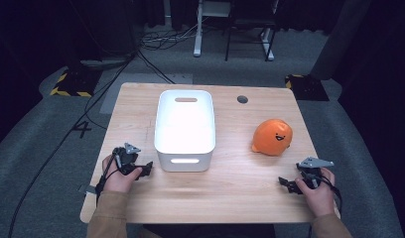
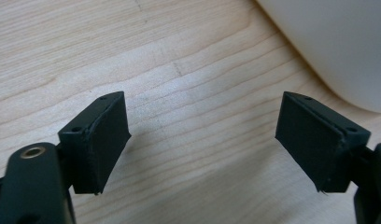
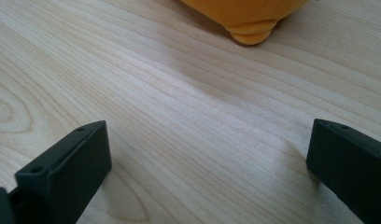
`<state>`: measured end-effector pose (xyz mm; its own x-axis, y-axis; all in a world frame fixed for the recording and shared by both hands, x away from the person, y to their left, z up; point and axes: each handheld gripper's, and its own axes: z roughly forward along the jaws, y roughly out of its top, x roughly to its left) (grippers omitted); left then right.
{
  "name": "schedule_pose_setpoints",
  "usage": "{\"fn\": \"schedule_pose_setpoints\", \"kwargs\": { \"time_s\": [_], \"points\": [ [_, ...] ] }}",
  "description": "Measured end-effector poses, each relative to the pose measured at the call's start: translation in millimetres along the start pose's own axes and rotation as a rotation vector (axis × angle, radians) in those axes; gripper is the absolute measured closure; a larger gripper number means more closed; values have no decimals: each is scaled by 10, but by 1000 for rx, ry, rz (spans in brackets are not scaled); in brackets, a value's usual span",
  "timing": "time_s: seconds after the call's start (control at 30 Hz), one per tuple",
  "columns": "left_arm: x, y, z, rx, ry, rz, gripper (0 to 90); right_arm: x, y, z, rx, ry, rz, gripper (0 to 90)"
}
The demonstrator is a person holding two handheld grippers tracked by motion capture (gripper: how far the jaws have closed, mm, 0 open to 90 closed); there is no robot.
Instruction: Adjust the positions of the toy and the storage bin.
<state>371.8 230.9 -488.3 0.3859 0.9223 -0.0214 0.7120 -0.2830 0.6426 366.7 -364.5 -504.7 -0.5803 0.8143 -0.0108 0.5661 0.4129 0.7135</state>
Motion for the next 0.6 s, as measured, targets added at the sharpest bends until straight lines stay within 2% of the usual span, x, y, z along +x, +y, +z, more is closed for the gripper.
{"fn": "schedule_pose_setpoints", "kwargs": {
  "time_s": [0.17,0.43,0.6],
  "points": [
    [-1,27,-146,-2,-41,-15,193,-2,0,1,-1,0,-1,2],
    [-14,96,-362,-37,-57,-14,201,1,-1,1,-2,1,2,2],
    [-55,164,-546,-57,-87,-14,204,1,-1,1,-2,1,2,2]
  ]
}}
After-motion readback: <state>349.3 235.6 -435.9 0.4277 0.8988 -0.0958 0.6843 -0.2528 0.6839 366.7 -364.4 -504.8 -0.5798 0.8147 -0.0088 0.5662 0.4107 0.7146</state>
